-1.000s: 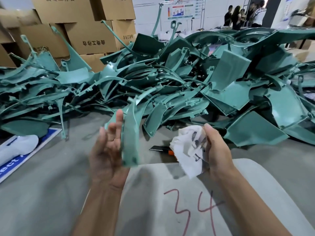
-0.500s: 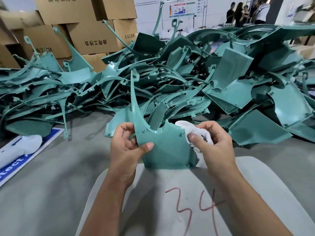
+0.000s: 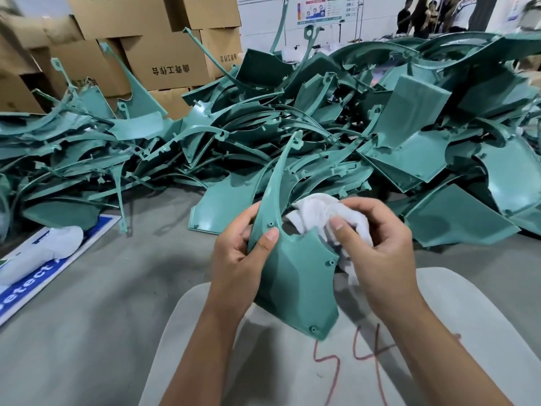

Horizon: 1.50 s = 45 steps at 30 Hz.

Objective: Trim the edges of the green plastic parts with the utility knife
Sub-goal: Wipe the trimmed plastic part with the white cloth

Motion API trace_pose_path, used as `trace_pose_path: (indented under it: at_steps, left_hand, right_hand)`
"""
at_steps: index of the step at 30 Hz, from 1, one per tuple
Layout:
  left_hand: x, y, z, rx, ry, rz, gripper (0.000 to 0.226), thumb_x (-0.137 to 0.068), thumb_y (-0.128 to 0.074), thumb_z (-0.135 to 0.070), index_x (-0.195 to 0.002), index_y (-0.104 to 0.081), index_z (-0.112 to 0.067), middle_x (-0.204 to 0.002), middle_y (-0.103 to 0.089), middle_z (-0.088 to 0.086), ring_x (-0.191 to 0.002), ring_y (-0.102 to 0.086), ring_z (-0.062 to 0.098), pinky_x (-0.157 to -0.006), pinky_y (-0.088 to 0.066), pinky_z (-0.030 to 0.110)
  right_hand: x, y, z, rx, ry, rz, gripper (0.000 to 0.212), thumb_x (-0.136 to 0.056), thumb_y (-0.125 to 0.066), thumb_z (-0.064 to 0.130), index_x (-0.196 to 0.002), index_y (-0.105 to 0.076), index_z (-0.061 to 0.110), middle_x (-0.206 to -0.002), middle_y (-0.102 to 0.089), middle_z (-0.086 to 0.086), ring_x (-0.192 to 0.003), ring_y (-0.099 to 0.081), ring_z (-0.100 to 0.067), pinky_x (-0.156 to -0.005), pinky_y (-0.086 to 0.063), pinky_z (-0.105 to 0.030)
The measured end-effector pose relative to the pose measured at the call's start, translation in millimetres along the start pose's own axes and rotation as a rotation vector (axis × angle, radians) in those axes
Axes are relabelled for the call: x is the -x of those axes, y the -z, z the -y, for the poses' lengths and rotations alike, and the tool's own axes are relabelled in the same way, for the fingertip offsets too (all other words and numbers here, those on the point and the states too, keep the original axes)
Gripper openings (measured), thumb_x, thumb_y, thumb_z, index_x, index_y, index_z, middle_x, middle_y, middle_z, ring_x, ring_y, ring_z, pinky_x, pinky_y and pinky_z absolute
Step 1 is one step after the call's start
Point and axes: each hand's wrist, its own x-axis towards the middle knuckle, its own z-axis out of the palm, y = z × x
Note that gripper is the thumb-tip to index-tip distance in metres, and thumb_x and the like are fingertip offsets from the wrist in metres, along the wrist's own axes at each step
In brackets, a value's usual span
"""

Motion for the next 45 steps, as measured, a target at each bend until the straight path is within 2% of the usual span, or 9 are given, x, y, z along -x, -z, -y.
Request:
trace_pose_path:
  at_steps: [3, 7, 11, 14, 20, 26, 34, 39, 45]
  left_hand:
    - [1, -6, 0, -0.094, -0.068, -0.056, 0.043, -0.099, -0.063, -0.015, -0.141, -0.060, -0.024, -0.127, -0.072, -0.005, -0.119, -0.067, 0.022, -0.100, -0.054, 0.046]
    - [3, -8, -1, -0.097, -0.087, -0.160, 0.045, -0.097, -0.064, -0.016, -0.142, -0.059, -0.018, -0.128, -0.071, -0.008, -0.121, -0.066, 0.017, -0.103, -0.054, 0.045]
    - [3, -11, -2, -0.156, -0.135, -0.198, 0.047, -0.096, -0.065, -0.017, -0.142, -0.059, -0.013, -0.127, -0.071, -0.010, -0.120, -0.067, 0.015, -0.102, -0.055, 0.037]
    - [4, -12, -3, -0.186, -0.164, -0.184, 0.047, -0.097, -0.065, -0.018, -0.143, -0.058, -0.013, -0.128, -0.071, -0.012, -0.121, -0.066, 0.013, -0.103, -0.054, 0.037]
    - [3, -11, -6, -0.262, -0.193, -0.143, 0.056, -0.093, -0.069, -0.026, -0.147, -0.054, -0.022, -0.133, -0.066, -0.017, -0.126, -0.062, 0.011, -0.105, -0.052, 0.038]
    - [3, -15, -7, -0.225, -0.140, -0.151, 0.065, -0.083, -0.081, -0.025, -0.143, -0.057, -0.031, -0.123, -0.070, -0.021, -0.114, -0.068, 0.007, -0.092, -0.055, 0.021]
    - [6, -18, -4, -0.102, -0.072, -0.233, 0.063, -0.083, -0.082, -0.026, -0.142, -0.059, -0.032, -0.124, -0.073, -0.007, -0.114, -0.070, 0.019, -0.094, -0.059, 0.041]
    - [2, -11, -6, -0.001, -0.105, -0.384, 0.056, -0.087, -0.082, -0.019, -0.138, -0.062, -0.030, -0.120, -0.075, -0.008, -0.109, -0.072, 0.017, -0.089, -0.060, 0.030]
    - [-1, -7, 0, 0.055, -0.075, -0.440, 0.057, -0.088, -0.080, -0.012, -0.141, -0.060, -0.018, -0.120, -0.075, -0.005, -0.109, -0.073, 0.018, -0.090, -0.059, 0.030]
  right_hand:
    - [2, -7, 1, -0.058, -0.069, 0.139, 0.029, -0.093, -0.070, 0.039, -0.107, -0.076, 0.015, -0.102, -0.077, -0.007, -0.093, -0.072, -0.028, -0.076, -0.059, -0.037]
    - [-4, -4, 11, -0.579, -0.510, 0.226, 0.055, -0.095, -0.051, 0.055, -0.110, -0.080, 0.011, -0.117, -0.076, -0.018, -0.108, -0.075, -0.031, -0.083, -0.062, -0.037]
    - [-5, 0, 10, -0.532, -0.466, 0.279, 0.025, -0.093, -0.068, 0.024, -0.111, -0.077, 0.010, -0.111, -0.076, -0.016, -0.094, -0.073, -0.026, -0.081, -0.062, -0.036]
    - [-6, 3, 11, -0.522, -0.470, 0.342, 0.031, -0.091, -0.071, 0.019, -0.121, -0.074, 0.011, -0.118, -0.074, -0.022, -0.099, -0.072, -0.030, -0.088, -0.062, -0.039]
    - [-7, 4, 14, -0.316, -0.465, 0.432, 0.040, -0.094, -0.075, 0.033, -0.113, -0.072, -0.002, -0.113, -0.065, -0.042, -0.089, -0.060, -0.043, -0.079, -0.045, -0.061]
    - [-8, -3, 14, -0.163, -0.305, 0.312, 0.054, -0.083, -0.081, 0.046, -0.083, -0.065, -0.006, -0.071, -0.061, -0.016, -0.061, -0.052, -0.022, -0.056, -0.043, -0.032]
    - [5, -16, 8, -0.302, -0.429, 0.149, 0.057, -0.080, -0.086, 0.046, -0.098, -0.070, -0.005, -0.100, -0.069, -0.036, -0.079, -0.065, -0.034, -0.076, -0.056, -0.061]
    - [15, -21, 7, -0.376, -0.365, 0.110, 0.028, -0.090, -0.076, 0.033, -0.071, -0.067, 0.015, -0.060, -0.058, -0.002, -0.051, -0.051, -0.013, -0.047, -0.044, -0.023]
    - [15, -19, -1, 0.074, -0.055, 0.191, 0.034, -0.089, -0.081, 0.030, -0.068, -0.056, 0.019, -0.059, -0.049, 0.009, -0.054, -0.042, -0.010, -0.051, -0.034, -0.021]
